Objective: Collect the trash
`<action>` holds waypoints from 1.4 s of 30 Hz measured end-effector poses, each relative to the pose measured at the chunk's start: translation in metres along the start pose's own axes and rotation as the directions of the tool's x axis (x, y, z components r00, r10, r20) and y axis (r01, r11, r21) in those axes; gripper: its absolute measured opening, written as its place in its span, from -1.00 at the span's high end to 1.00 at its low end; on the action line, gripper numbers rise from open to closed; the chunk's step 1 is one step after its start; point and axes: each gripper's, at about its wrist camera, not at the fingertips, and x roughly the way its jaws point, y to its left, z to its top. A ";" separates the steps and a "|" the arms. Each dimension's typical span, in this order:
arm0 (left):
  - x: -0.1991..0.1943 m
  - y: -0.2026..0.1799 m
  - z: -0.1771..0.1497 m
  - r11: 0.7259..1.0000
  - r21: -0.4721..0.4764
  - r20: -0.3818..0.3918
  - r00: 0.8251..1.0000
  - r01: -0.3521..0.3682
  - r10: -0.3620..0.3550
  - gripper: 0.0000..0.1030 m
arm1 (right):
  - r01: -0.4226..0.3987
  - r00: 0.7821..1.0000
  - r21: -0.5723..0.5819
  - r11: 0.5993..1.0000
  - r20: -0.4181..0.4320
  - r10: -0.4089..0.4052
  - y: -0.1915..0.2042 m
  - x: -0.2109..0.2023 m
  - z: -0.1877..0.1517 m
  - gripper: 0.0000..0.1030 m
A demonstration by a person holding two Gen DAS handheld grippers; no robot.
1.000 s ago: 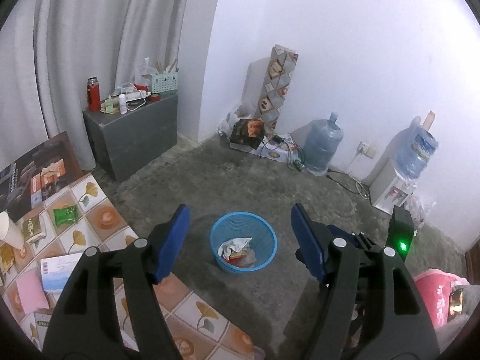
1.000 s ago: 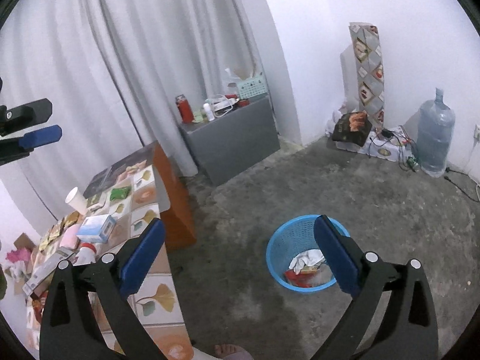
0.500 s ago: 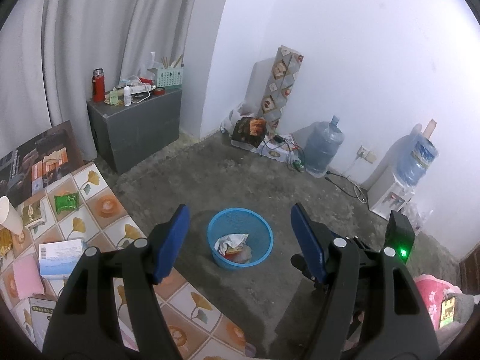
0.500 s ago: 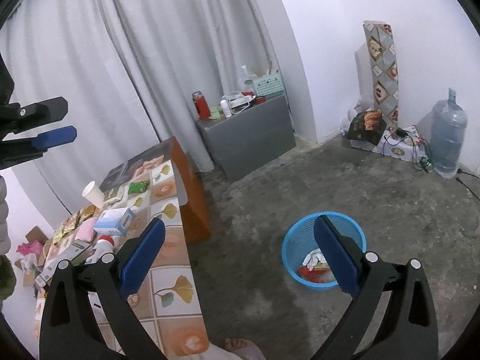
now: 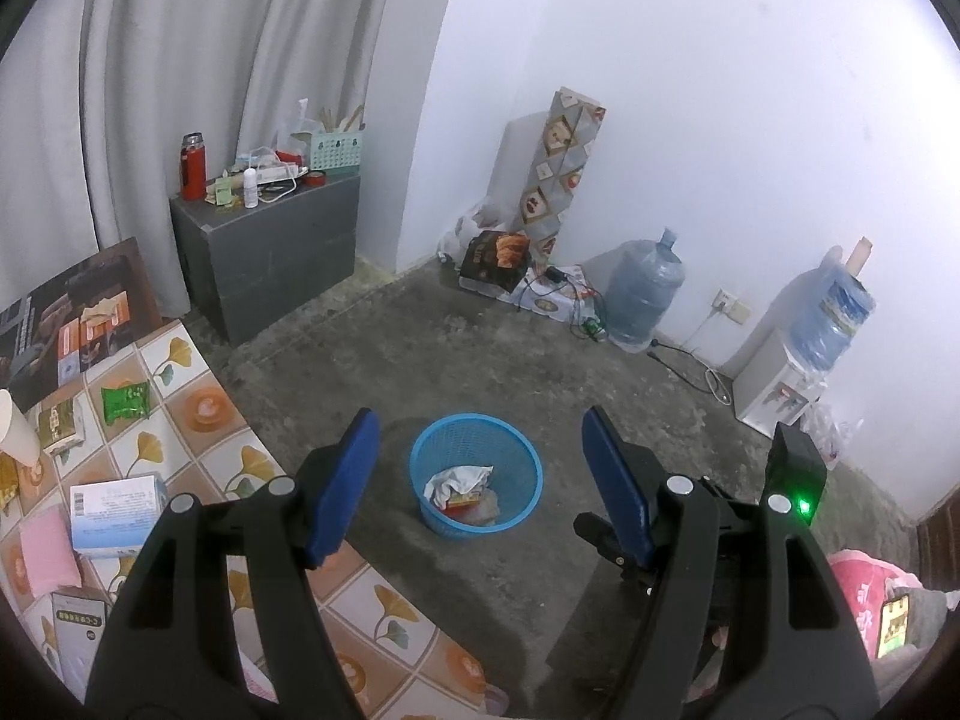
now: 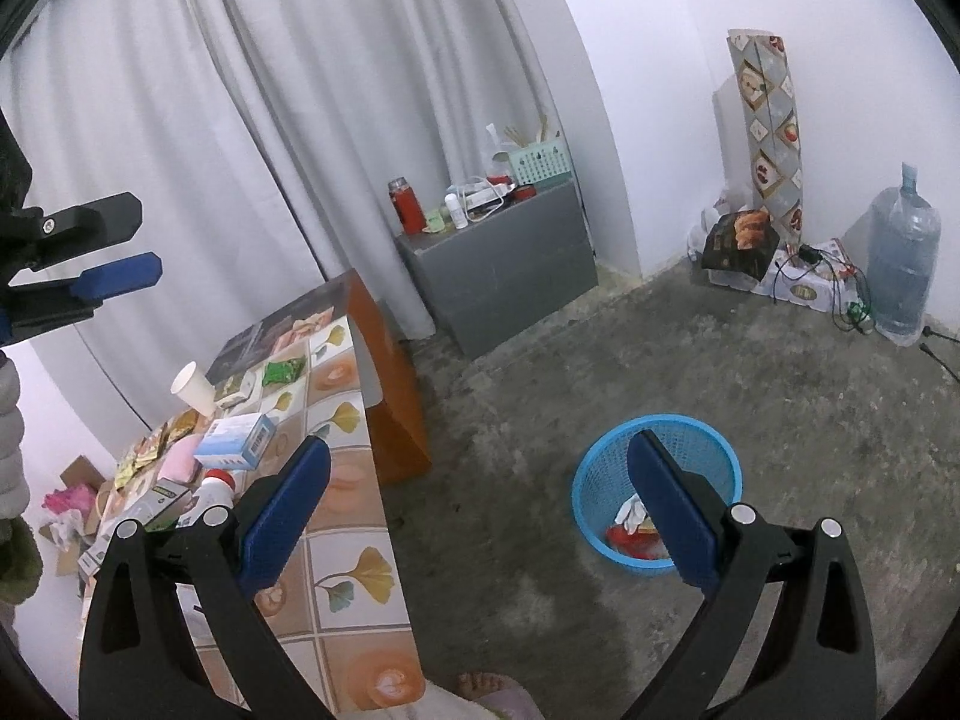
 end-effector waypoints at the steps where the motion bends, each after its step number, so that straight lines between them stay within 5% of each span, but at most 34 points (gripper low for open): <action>1: 0.001 0.000 -0.001 1.000 -0.001 -0.001 1.000 -0.001 0.001 -0.28 | -0.001 1.000 0.001 1.000 0.000 0.001 0.000 0.000 0.000 -0.87; 42: -0.029 0.035 -0.005 0.995 -0.075 0.022 0.997 -0.068 0.069 -0.28 | -0.079 0.996 -0.003 0.997 -0.031 0.079 0.020 0.009 0.000 -0.87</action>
